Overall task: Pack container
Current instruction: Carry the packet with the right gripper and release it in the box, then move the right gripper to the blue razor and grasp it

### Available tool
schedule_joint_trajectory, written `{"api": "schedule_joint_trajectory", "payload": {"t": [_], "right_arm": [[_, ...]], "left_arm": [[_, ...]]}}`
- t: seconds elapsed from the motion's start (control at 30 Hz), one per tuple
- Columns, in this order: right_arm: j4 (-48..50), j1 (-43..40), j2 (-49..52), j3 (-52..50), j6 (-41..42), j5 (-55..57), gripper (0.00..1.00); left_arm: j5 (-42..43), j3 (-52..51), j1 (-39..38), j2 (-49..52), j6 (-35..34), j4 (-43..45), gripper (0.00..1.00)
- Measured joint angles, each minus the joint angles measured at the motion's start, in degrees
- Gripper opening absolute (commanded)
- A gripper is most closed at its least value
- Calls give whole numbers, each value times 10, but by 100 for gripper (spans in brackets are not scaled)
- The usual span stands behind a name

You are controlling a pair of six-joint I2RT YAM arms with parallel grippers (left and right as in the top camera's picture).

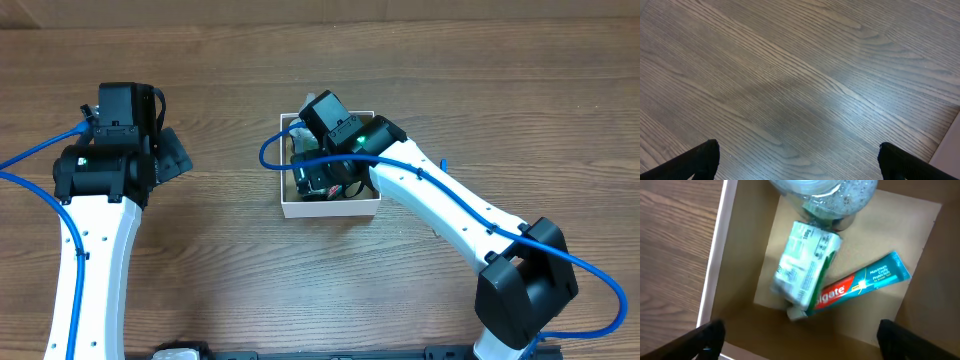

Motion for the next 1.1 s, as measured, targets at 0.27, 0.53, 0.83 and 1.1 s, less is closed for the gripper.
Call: {"api": "schedule_joint_trajectory", "payload": {"t": [0.27,0.53,0.83,1.1], "right_arm": [[-121,-5,-50,43,-12,66,100],[-245,-210,-177,58,-16,106,100],[-11,-325,-168,-195,-35,98,95],[195,-325,-167,-376,-57,96,84]], "left_arm": [[0,0,0,0,0,0,100],[0,0,0,0,0,0,100],[0,0,0,0,0,0,100],[0,0,0,0,0,0,100]]}}
